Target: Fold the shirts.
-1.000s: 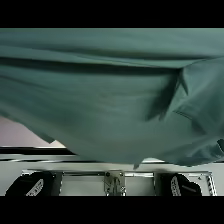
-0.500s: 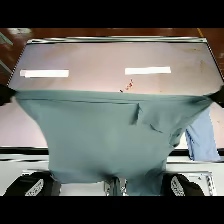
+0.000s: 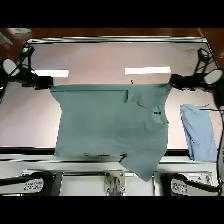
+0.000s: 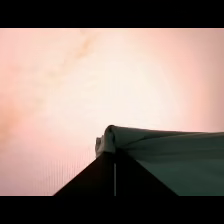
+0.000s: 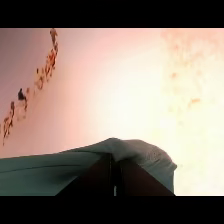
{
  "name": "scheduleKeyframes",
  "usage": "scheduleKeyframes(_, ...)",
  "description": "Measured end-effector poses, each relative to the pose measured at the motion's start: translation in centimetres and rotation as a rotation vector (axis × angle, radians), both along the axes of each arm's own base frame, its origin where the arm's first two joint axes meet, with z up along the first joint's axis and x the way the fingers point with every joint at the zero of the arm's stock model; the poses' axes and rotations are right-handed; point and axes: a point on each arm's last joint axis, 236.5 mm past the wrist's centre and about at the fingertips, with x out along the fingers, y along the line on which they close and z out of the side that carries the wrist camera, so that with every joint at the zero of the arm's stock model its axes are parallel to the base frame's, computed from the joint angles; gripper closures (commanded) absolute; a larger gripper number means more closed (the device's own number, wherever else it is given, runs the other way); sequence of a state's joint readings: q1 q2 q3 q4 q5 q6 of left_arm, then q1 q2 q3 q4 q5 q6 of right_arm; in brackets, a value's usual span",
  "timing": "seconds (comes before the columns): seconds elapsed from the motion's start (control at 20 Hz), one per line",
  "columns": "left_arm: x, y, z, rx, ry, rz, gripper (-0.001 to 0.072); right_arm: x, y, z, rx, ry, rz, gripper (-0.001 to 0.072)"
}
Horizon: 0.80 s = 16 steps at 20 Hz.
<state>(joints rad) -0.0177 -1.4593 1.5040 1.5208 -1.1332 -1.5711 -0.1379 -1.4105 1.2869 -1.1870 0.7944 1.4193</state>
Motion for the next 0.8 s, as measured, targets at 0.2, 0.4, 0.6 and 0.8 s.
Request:
scheduleKeyframes(0.2, 4.5, 0.0, -4.8, -0.024, 0.010, 0.019, 0.0666, 5.8, 2.0, -2.2, -0.060, -0.172, -0.015, 0.0650)
scheduleKeyframes(0.4, 6.0, -0.6, -10.0, -0.091, 0.069, 0.046, 0.0666, 7.0, 3.0, -6.4, -0.051, -0.146, -0.033, 0.0649)
scheduleKeyframes(0.6, 5.6, -0.8, -12.1, -0.200, 0.136, 0.101, 0.0666, 5.3, 3.8, -8.6, -0.034, -0.038, -0.006, 0.0650)
scheduleKeyframes(0.8, 2.6, -0.3, -11.5, -0.238, 0.263, 0.075, 0.0666, 0.2, 3.2, -9.0, -0.031, 0.174, 0.039, 0.0650)
